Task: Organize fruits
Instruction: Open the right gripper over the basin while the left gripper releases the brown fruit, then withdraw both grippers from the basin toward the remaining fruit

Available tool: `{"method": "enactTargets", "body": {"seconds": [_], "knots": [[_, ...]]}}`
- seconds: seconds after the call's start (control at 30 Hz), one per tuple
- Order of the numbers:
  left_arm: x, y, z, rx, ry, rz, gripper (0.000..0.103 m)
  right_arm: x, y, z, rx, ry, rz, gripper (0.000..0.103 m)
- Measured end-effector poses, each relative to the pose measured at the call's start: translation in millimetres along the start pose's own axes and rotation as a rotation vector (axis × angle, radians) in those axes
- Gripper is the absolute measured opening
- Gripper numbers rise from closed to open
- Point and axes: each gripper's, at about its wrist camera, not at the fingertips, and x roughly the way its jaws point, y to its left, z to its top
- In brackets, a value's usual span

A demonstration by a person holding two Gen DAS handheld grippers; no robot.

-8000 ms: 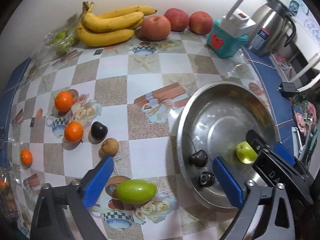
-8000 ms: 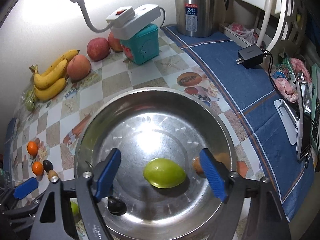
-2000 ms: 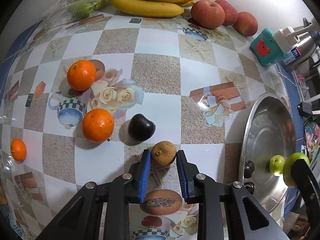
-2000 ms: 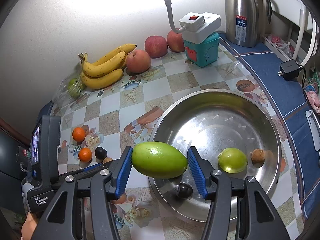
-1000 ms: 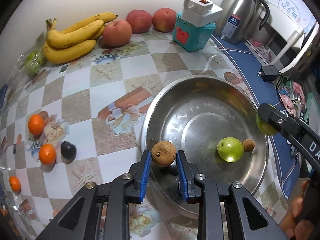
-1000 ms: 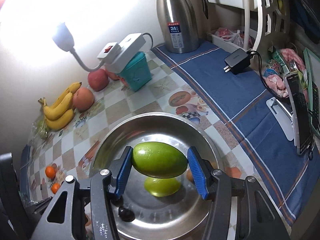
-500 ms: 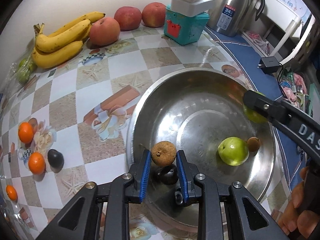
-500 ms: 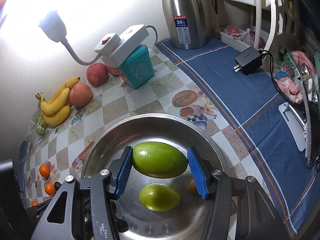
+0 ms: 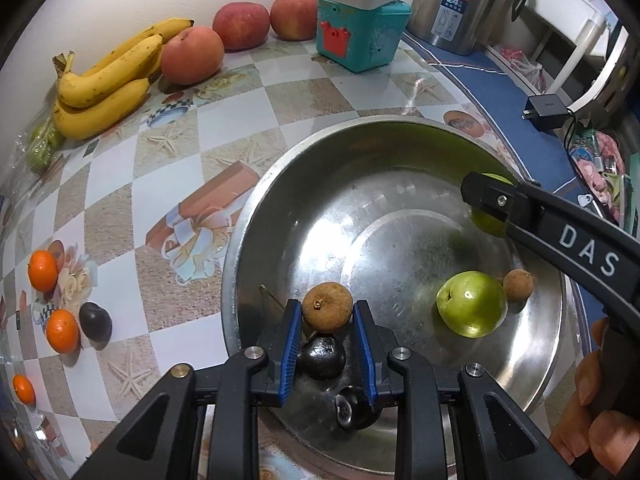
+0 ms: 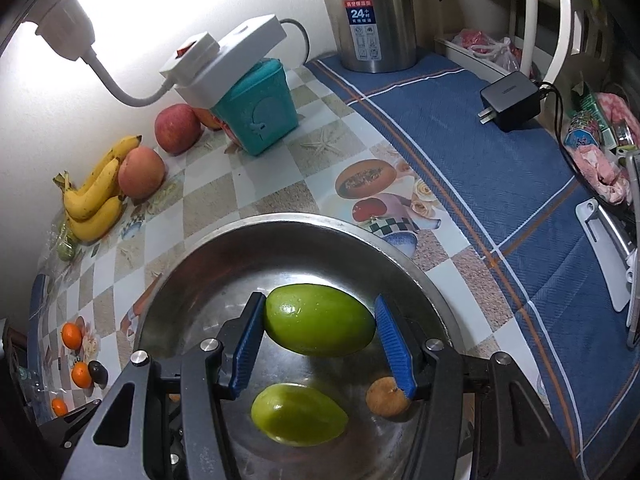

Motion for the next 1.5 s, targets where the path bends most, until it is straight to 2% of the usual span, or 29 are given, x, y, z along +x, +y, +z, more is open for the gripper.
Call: {"method": "enactTargets", "body": {"seconds": [0.53, 0.67, 0.83, 1.1, 1.3, 1.5], "knots": [[3.5, 2.1, -0.9, -0.013, 0.014, 0.002, 0.029, 11.5, 6.2, 0.3, -0.038, 0.037, -0.03, 0.058], [4.1, 3.1, -0.8, -0.015, 0.017, 0.017, 0.036, 12.8, 8.1, 0.0, -0.048, 0.04, -0.033, 0.058], [2.4, 4.6, -1.2, -0.017, 0.015, 0.017, 0.037, 12.2, 9.6, -0.2, -0.056, 0.036, -0.031, 0.058], [-13.7, 9.6, 1.5, -0.029, -0.021, 0.013, 0.043, -6.9, 14.2, 4.5, -0.054, -0.013, -0.009, 0.06], [-39.2, 15.3, 5.1, -0.043, -0.085, -0.005, 0.047, -35.2, 19.0, 9.5, -0.047, -0.089, 0.007, 0.06], [-58.6, 36.6, 5.3, -0.096, -0.124, 0.001, 0.047, -56.1, 16.4, 10.5, -0.008, -0.144, 0.004, 0.06]]}}
